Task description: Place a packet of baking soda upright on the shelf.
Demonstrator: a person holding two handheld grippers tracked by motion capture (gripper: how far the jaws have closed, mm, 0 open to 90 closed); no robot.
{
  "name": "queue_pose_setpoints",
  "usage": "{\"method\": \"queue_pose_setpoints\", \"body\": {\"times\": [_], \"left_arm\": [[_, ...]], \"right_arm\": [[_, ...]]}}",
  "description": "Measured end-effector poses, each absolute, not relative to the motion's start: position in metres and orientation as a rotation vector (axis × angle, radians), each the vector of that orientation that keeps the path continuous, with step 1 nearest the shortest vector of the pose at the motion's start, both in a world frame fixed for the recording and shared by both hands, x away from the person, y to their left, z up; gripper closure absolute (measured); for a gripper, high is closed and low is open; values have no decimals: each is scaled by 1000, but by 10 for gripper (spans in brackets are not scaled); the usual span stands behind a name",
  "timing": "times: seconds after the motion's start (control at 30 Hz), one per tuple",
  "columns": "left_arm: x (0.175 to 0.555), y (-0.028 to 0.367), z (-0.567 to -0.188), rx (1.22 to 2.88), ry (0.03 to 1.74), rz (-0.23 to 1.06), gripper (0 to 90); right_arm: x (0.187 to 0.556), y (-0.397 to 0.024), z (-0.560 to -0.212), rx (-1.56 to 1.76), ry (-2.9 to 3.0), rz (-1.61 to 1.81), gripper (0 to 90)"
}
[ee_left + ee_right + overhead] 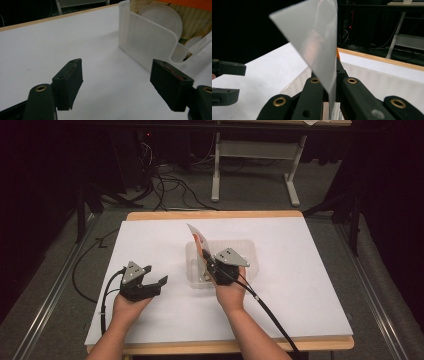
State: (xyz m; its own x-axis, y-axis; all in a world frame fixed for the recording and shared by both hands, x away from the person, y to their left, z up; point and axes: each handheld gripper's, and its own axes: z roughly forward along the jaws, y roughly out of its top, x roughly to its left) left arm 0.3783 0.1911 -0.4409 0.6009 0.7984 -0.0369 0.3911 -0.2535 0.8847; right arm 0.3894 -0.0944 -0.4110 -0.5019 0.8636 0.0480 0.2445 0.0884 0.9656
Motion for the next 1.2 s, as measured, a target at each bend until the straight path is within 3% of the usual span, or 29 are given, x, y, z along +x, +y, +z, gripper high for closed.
{"method": "queue_pose_setpoints", "body": {"times": [0.47,0.53,0.73,0.87,0.97,1.2], "left_arm": [[378,191,-441,1861,957,531,262],[378,191,-440,1863,958,527,261],[379,192,-440,1856,962,527,260],[379,192,-440,1857,962,527,258],[379,193,-440,1856,963,529,257],[379,192,-440,1855,961,526,256]], "right_arm": [[387,-97,-413,1097,1838,1438,864],[388,-98,-412,1100,1848,1435,815],[392,-97,-409,1114,1896,1414,528],[392,-97,-405,1113,1884,1387,398],[393,-98,-401,1115,1884,1374,333],[390,-100,-394,1107,1900,1362,273]]}}
